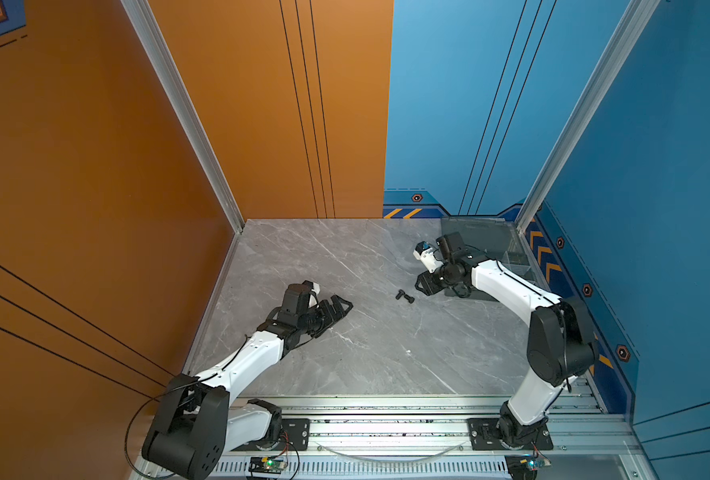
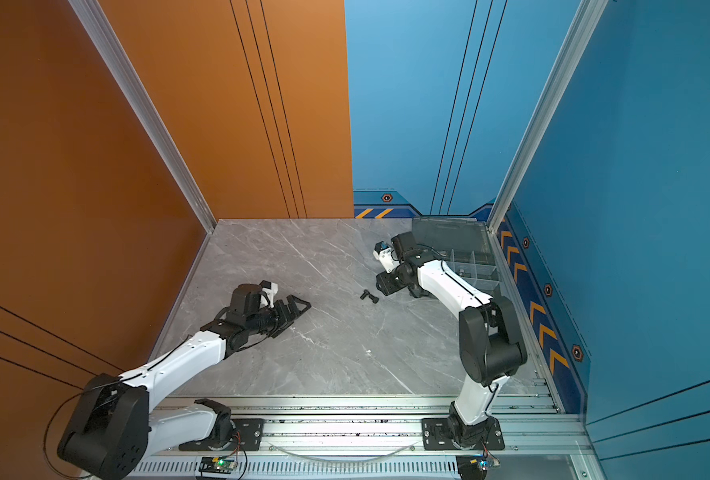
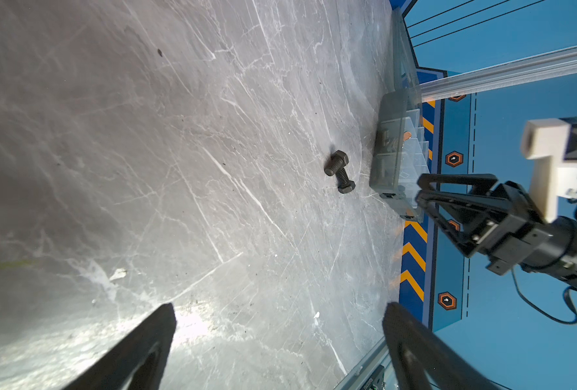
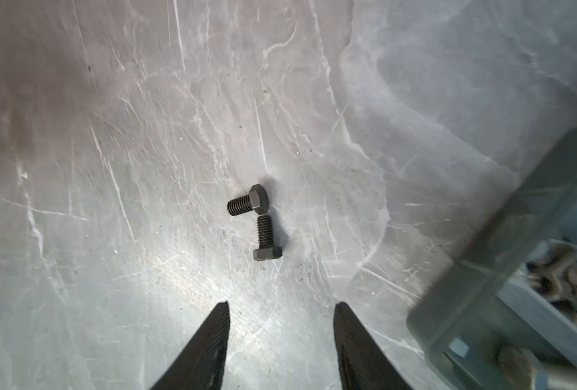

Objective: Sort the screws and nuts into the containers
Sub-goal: 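Move the right gripper back over the two remaining black hex bolts, then lower the right gripper onto the upright black hex bolt and close it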

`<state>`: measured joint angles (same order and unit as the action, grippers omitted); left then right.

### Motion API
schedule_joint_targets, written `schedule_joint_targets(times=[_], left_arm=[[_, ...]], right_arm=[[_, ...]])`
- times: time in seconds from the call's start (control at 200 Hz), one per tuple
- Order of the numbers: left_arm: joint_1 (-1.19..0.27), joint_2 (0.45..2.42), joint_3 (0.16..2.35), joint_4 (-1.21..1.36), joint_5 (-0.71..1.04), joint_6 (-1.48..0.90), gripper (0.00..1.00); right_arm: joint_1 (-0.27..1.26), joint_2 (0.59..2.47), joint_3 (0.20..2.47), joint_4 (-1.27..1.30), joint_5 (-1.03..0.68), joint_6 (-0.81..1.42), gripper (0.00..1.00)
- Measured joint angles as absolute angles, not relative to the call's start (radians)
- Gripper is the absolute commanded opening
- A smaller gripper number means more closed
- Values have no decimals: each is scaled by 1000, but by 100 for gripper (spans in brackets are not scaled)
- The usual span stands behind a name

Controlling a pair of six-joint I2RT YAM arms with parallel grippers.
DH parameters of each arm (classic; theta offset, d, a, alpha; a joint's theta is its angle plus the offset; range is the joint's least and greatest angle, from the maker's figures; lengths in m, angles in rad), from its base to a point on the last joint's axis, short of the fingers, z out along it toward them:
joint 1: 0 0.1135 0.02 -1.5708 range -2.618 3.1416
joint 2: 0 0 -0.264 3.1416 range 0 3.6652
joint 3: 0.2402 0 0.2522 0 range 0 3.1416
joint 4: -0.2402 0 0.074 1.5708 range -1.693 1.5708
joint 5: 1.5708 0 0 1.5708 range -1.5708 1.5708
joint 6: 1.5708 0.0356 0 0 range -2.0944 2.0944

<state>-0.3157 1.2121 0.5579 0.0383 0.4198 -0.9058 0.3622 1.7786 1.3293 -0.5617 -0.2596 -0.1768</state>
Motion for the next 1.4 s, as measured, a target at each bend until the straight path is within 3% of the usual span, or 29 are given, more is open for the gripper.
schedule_joint_targets(times=[0.626, 1.397], left_arm=[[-315, 1217, 558, 38, 420, -905, 98], [-306, 1205, 556, 38, 420, -906, 98]], right_arm=[[453, 1967, 1415, -604, -177, -266, 50], [460, 2043, 1450, -637, -151, -265, 46]])
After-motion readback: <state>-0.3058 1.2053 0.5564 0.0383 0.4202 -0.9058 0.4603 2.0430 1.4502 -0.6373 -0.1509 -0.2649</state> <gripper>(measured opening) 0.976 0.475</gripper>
